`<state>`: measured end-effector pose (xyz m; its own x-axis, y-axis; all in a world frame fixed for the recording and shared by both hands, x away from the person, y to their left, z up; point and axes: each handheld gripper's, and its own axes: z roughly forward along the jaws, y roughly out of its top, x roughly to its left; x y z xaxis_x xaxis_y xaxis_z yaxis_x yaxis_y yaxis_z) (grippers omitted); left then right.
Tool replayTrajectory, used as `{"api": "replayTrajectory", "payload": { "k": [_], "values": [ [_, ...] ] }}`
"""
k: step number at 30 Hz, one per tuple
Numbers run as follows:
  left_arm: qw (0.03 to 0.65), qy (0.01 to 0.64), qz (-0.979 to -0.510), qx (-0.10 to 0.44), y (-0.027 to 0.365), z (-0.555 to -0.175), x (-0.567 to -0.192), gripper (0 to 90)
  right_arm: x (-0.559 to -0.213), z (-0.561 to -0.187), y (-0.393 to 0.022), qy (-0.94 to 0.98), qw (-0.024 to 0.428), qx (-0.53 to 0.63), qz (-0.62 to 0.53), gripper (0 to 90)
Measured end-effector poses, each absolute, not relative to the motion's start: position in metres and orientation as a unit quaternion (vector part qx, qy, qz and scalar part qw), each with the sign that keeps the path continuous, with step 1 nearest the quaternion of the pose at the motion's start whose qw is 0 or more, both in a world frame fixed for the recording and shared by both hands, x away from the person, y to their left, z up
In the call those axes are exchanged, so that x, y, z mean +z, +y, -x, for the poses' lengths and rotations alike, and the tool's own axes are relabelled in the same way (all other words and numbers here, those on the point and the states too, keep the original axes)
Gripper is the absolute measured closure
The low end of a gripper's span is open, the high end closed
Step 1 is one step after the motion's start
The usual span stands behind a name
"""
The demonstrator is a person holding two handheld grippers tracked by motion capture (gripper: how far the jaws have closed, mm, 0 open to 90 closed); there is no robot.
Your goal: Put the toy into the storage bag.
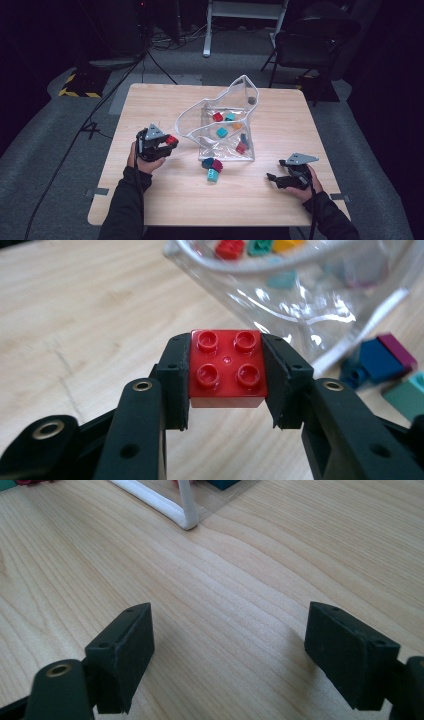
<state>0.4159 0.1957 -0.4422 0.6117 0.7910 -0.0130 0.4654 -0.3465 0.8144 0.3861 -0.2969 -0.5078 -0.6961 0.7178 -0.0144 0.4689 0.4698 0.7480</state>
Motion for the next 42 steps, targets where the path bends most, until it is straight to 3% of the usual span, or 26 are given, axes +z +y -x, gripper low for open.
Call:
{"api": "replayTrajectory", "payload": {
  "k": [23,42],
  "values": [
    [0.428,0.43,-0.757,0.244,0.203,-0.457,-0.379,59.0,-0.508,-0.386,-0.297,0.841,0.166,0.375,-0.353,20.3],
    [0.446,0.389,-0.767,0.247,0.158,-0.475,-0.336,59.0,-0.508,-0.386,-0.297,0.841,0.166,0.375,-0.353,20.3]
  ]
}}
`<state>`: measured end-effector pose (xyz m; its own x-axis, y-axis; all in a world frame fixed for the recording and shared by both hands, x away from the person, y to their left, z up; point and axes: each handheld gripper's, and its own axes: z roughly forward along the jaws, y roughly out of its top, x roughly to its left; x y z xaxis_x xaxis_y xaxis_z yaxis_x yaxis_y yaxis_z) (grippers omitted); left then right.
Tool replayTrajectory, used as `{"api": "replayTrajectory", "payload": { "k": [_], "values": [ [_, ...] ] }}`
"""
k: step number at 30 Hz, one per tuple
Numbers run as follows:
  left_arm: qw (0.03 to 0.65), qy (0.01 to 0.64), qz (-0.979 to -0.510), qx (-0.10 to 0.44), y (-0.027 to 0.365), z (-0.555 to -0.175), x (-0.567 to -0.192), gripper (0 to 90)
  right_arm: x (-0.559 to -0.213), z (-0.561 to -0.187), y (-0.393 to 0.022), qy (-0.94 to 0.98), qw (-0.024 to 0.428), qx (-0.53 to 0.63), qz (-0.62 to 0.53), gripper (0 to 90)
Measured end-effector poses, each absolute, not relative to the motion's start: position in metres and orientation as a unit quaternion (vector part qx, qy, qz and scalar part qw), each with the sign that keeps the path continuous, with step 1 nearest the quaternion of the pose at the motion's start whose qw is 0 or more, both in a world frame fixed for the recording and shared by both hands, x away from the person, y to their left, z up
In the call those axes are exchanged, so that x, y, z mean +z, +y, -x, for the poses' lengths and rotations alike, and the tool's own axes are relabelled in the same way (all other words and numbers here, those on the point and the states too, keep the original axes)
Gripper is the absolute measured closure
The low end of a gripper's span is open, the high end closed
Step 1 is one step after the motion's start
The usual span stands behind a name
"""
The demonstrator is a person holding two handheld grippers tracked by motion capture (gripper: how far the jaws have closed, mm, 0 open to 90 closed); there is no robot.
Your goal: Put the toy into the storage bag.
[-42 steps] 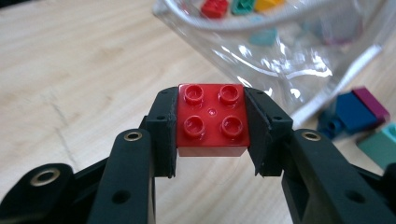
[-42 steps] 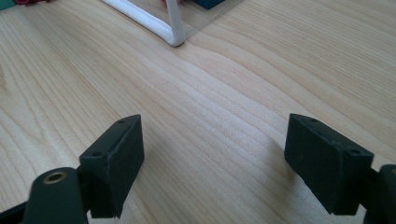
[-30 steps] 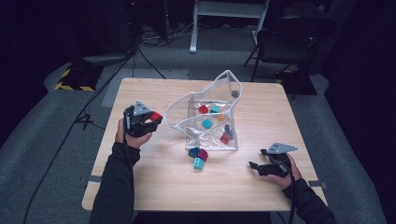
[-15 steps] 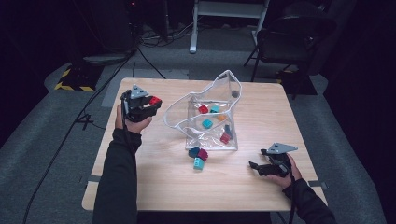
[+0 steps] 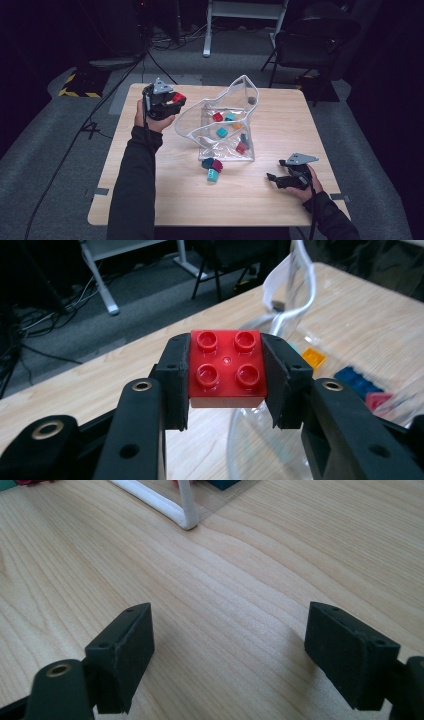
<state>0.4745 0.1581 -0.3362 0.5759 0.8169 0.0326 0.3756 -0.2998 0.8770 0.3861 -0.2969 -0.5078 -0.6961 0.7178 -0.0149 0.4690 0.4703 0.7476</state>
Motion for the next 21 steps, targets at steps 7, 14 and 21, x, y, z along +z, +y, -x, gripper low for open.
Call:
{"api": "replayTrajectory", "payload": {
  "k": [7,14,21],
  "values": [
    [0.449,0.363,-0.781,0.239,0.125,-0.48,-0.329,59.0,-0.508,-0.386,-0.297,0.841,0.166,0.375,-0.353,20.3],
    [0.451,0.341,-0.792,0.23,0.095,-0.485,-0.326,59.0,-0.508,-0.386,-0.297,0.841,0.166,0.375,-0.352,20.5],
    [0.449,0.326,-0.802,0.223,0.07,-0.487,-0.325,59.0,-0.508,-0.386,-0.297,0.841,0.166,0.375,-0.352,20.5]
  ]
}}
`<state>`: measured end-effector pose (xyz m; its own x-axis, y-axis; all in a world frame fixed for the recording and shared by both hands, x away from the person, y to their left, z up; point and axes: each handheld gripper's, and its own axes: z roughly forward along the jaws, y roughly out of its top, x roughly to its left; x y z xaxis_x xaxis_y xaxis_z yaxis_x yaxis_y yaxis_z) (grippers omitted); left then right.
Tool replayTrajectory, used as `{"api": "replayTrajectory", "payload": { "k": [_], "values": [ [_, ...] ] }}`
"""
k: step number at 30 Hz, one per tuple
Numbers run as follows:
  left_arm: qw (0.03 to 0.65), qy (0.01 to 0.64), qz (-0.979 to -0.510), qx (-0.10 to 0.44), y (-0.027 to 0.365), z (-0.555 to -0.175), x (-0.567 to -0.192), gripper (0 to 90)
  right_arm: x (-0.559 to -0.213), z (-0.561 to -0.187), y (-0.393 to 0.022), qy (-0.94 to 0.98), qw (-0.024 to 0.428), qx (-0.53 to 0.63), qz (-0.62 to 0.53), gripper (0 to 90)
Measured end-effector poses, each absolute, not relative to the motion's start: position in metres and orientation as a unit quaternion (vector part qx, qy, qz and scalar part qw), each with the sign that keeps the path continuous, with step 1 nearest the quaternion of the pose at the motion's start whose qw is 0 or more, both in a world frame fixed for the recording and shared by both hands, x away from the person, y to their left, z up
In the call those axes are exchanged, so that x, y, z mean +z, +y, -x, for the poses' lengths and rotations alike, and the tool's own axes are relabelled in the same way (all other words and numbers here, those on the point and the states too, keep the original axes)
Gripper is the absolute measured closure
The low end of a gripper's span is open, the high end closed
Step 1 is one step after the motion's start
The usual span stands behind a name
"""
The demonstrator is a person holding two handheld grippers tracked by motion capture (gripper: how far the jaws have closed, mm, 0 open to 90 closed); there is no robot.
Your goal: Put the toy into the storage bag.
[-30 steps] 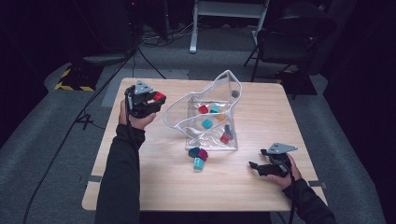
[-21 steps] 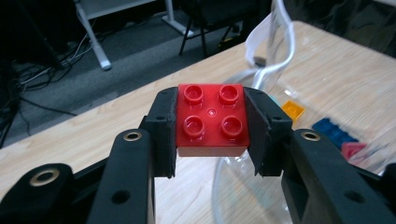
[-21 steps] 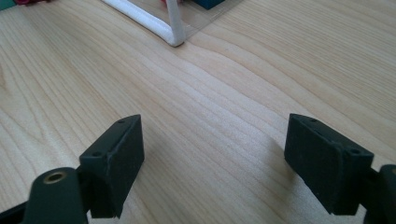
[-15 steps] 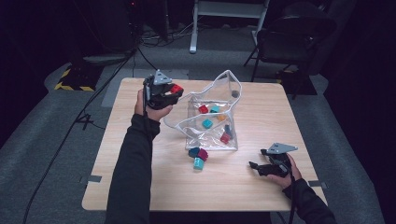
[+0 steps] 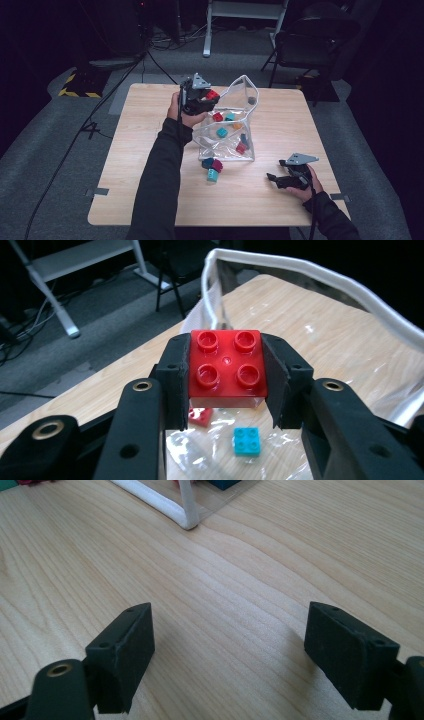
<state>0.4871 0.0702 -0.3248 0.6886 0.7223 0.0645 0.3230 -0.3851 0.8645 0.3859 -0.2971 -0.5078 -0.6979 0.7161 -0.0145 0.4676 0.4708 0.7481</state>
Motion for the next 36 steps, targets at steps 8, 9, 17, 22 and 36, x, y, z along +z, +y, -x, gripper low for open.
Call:
{"api": "replayTrajectory", "payload": {
  "k": [8,9,17,22,36],
  "values": [
    [0.446,0.314,-0.81,0.217,0.05,-0.489,-0.329,59.0,-0.508,-0.386,-0.297,0.842,0.165,0.375,-0.352,20.5],
    [0.445,0.315,-0.81,0.219,0.049,-0.49,-0.33,59.0,-0.508,-0.386,-0.297,0.841,0.166,0.375,-0.352,20.5],
    [0.44,0.321,-0.808,0.226,0.045,-0.489,-0.33,57.5,-0.508,-0.386,-0.297,0.842,0.166,0.375,-0.351,20.6],
    [0.442,0.322,-0.805,0.229,0.047,-0.487,-0.328,56.8,-0.508,-0.386,-0.297,0.842,0.165,0.375,-0.351,20.6],
    [0.444,0.329,-0.796,0.245,0.064,-0.478,-0.32,52.1,-0.508,-0.386,-0.297,0.842,0.166,0.375,-0.351,20.6]
  ]
}}
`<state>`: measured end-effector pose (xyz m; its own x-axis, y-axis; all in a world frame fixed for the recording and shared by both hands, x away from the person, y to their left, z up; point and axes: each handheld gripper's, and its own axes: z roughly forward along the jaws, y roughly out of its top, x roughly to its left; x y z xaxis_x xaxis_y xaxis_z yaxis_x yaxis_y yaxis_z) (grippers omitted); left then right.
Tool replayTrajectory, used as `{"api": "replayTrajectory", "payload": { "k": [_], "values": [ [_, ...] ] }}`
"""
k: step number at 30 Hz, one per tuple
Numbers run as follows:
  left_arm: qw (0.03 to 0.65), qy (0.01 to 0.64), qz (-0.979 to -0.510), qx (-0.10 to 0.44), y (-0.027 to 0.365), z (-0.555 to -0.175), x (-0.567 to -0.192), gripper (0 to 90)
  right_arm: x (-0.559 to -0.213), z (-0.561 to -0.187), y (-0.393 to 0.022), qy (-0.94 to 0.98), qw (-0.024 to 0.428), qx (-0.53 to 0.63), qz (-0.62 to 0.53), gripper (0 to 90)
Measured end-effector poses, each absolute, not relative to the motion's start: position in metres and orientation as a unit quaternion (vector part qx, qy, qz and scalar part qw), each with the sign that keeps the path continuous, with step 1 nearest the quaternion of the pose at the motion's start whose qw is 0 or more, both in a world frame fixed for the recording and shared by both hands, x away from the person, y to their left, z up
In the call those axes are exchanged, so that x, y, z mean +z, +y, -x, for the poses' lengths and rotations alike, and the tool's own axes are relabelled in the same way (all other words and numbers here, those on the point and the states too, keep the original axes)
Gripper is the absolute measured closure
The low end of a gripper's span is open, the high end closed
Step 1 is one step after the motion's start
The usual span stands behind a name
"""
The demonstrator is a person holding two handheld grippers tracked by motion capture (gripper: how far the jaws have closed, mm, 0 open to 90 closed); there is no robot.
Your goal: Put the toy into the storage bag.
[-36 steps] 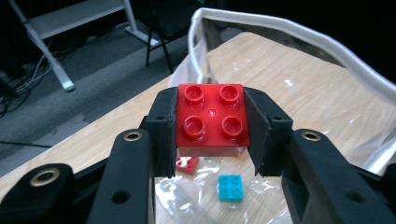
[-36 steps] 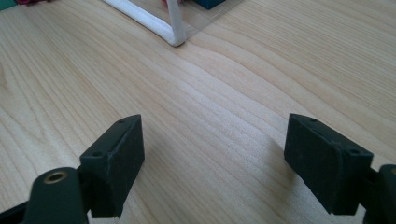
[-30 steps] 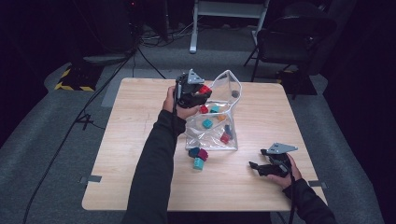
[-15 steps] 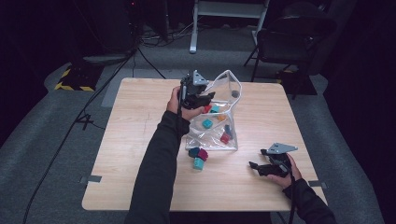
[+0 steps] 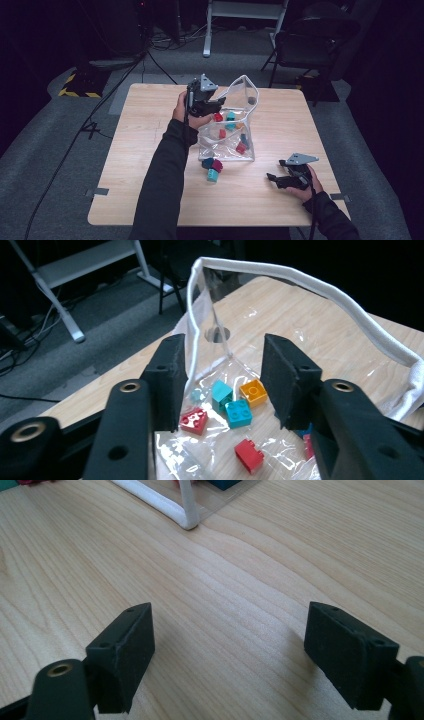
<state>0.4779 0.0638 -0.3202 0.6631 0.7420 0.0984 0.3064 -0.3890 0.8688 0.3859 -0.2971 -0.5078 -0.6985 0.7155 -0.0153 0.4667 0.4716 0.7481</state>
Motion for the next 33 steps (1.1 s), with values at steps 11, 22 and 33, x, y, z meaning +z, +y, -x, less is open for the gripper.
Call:
{"api": "replayTrajectory", "payload": {
  "k": [11,22,33],
  "values": [
    [0.429,0.345,-0.792,0.263,0.091,-0.468,-0.319,39.5,-0.508,-0.386,-0.297,0.842,0.165,0.376,-0.351,20.6],
    [0.425,0.378,-0.776,0.273,0.124,-0.462,-0.325,19.8,-0.508,-0.386,-0.297,0.841,0.166,0.375,-0.351,20.6],
    [0.418,0.379,-0.774,0.289,0.153,-0.447,-0.325,15.9,-0.508,-0.386,-0.297,0.841,0.166,0.376,-0.352,20.5]
  ]
}}
